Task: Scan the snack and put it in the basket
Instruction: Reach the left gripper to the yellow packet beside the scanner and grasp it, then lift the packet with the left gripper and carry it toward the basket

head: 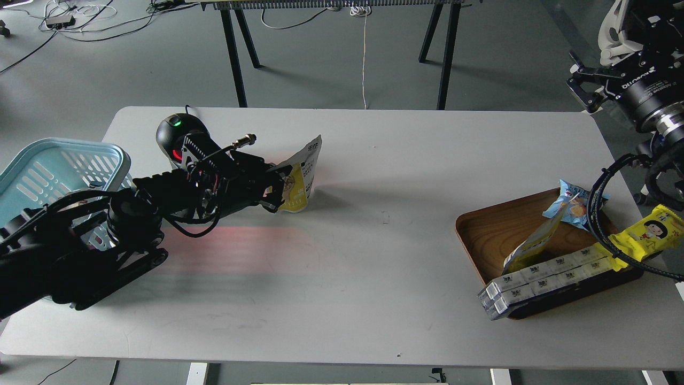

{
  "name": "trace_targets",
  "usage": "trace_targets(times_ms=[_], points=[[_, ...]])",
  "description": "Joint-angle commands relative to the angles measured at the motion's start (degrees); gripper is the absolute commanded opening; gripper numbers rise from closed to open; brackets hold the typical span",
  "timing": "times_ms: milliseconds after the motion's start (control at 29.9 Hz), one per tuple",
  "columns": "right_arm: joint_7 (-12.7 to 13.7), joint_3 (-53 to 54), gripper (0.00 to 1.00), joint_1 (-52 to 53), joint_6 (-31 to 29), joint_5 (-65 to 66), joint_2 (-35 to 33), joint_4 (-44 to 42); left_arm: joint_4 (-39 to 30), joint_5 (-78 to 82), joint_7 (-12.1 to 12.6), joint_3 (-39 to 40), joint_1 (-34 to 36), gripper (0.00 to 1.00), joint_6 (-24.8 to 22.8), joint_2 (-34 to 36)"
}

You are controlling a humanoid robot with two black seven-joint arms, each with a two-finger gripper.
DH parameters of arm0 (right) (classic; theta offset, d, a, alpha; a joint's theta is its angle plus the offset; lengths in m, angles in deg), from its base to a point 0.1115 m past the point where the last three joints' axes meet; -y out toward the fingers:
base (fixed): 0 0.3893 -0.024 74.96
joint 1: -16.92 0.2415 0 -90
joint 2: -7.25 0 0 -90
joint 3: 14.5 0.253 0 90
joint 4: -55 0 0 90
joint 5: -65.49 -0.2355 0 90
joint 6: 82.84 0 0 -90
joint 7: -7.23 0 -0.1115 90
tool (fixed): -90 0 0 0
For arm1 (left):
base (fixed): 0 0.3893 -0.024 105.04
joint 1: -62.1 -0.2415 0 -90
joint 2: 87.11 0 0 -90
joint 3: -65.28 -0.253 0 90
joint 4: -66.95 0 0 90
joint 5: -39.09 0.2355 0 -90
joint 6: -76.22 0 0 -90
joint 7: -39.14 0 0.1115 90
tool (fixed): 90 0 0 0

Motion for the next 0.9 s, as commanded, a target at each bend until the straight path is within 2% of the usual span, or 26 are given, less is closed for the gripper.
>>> trace_targets(times_ms=[0,301,502,770,870], points=[[0.0,0.0,0.96,0.1,0.1,0.0,0.1,0.0,-1.1,0.0,-0.1,0.6,-0.5,0.0,1.5,1.1],[0.2,-0.1,0.96,0.1,0.2,0.1,0.8,0.1,-8.4,0.0,-0.1,2.5,-0.6,0.0,0.6,9.4],[0.2,0.0,0.96,0.6,0.4,1.6,1.8,0.1,-15.0,0.0,-0.1,2.5,-0.5,0.0,-1.6,15.5],[0.3,-0.1,0.96,1.0,0.9,1.8,2.4,0.1,-26.0,0.0,1.3,2.4,-0.6,0.0,-8.4,22.4],[0.3,-0.1,0.96,1.0,0.9,1.8,2.4,0.1,-26.3,0.0,1.8,2.5,-0.6,0.0,-9.4,22.8]])
